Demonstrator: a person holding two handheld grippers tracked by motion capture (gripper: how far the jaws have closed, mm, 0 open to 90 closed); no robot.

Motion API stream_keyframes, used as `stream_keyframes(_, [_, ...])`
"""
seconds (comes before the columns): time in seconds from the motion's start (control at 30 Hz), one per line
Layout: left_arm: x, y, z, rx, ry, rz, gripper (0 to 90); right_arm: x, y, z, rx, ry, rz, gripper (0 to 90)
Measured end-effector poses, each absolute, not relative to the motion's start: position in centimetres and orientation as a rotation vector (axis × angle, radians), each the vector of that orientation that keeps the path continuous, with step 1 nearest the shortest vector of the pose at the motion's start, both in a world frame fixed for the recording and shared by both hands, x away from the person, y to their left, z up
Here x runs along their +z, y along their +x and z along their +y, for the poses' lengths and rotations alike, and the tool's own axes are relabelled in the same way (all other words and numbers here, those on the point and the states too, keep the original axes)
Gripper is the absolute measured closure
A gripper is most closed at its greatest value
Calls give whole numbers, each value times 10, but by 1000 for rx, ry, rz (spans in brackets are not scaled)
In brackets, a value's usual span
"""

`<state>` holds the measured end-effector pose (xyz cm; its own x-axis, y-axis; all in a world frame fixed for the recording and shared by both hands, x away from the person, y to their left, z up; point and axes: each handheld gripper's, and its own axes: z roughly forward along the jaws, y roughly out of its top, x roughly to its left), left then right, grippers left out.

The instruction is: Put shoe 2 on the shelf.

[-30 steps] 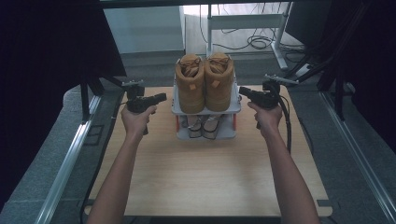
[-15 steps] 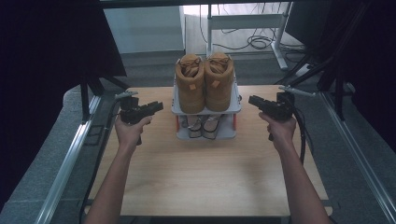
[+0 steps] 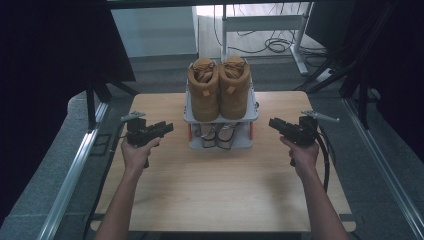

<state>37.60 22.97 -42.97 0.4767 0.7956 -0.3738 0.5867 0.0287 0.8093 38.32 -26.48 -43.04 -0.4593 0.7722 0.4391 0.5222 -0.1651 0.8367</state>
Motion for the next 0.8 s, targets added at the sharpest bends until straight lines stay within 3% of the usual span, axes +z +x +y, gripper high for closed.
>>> stream_keyframes(0.27, [-451,372,232,236,1677,1230,516,-454,380,-268,1645,1537,1889,676])
stream_keyframes(0.8, [-460,372,236,236,1692,1250,495,-465,378,-267,1617,1547,1897,654])
